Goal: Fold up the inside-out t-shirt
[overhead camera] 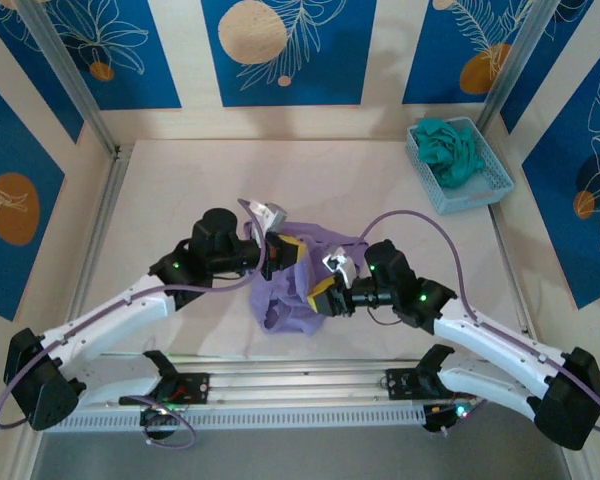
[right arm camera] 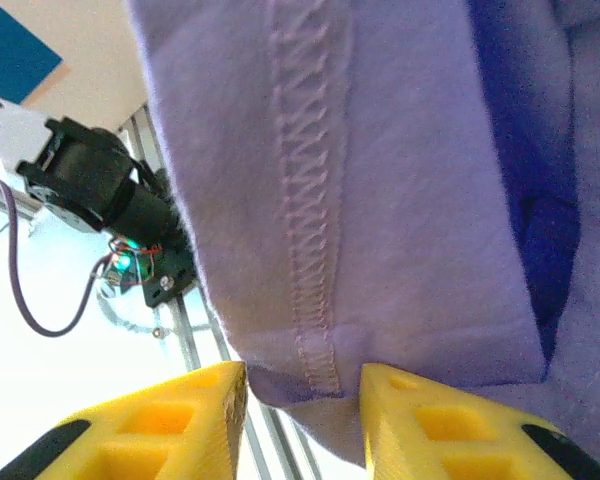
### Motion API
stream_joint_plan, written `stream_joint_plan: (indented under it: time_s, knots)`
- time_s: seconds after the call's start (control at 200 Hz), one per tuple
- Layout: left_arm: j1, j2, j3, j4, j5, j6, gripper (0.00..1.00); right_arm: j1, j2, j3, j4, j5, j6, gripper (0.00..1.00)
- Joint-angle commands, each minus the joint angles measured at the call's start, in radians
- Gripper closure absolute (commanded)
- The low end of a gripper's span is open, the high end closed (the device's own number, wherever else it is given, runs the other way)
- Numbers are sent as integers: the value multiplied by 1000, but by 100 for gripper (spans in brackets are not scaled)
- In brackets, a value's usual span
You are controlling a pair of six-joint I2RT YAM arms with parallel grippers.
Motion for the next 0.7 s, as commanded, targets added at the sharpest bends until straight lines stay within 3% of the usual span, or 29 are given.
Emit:
stream_joint_plan:
  time_s: [0.0, 0.245, 0.385, 0.695]
  knots:
    - [25, -44, -57, 57, 9, 58, 100, 9, -33, -10, 33, 101, -43, 67]
    - [51, -72, -136, 108, 103, 120, 100, 9, -107, 15, -14, 304, -109, 69]
    - [57, -71, -152, 128, 121, 124, 100, 10, -33, 62, -36, 352, -149, 70]
    - [61, -71, -143, 128, 141, 115, 100, 27, 155, 115, 68, 421, -181, 60]
